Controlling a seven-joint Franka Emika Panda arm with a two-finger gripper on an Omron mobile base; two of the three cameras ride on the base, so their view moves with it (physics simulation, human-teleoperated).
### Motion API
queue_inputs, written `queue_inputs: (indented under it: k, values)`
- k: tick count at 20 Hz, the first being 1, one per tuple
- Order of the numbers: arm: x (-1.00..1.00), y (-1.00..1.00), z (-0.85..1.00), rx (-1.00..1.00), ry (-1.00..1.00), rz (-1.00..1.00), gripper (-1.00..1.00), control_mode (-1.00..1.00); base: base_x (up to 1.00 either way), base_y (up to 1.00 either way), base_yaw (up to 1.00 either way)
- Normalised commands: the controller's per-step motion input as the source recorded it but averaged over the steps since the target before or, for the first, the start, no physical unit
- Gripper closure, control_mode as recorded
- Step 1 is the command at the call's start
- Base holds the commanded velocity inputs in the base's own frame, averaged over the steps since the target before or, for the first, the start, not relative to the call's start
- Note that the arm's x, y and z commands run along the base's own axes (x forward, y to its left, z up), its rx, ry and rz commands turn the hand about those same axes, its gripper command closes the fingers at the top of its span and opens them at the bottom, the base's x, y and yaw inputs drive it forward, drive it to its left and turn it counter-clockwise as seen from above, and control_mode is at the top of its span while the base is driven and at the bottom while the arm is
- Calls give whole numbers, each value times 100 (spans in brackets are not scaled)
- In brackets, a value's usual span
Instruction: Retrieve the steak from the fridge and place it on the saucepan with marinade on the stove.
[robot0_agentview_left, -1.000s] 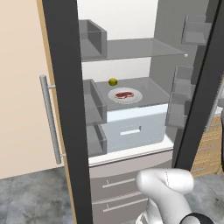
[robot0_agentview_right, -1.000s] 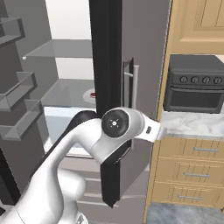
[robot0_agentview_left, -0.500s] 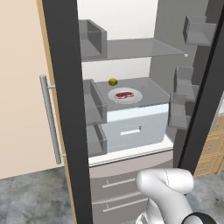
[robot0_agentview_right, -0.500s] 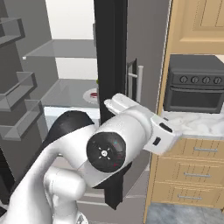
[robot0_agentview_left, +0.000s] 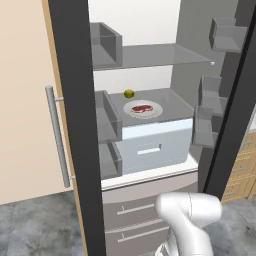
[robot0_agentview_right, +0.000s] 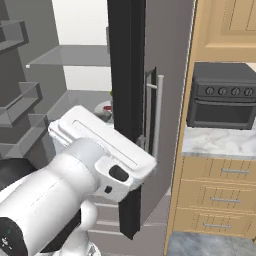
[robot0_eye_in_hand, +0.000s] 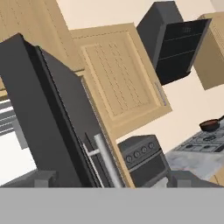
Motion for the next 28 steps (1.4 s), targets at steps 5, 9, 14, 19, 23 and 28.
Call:
queue_inputs:
  k: [5, 9, 14, 19, 23, 28]
  values:
    - [-2, 100, 0, -10, -14, -11, -100, -100, 0, 0, 0]
    - [0, 92, 1, -2, 0, 0, -100, -100, 0, 0, 0]
    - [0, 70, 0, -3, 12, 22, -100, -100, 0, 0, 0]
    - [-12, 46, 0, -14, 2, 24, -100, -100, 0, 0, 0]
    - [20, 4, 0, -1, -1, 0, -100, -100, 0, 0, 0]
    - [86, 23, 0, -3, 1, -7, -100, -100, 0, 0, 0]
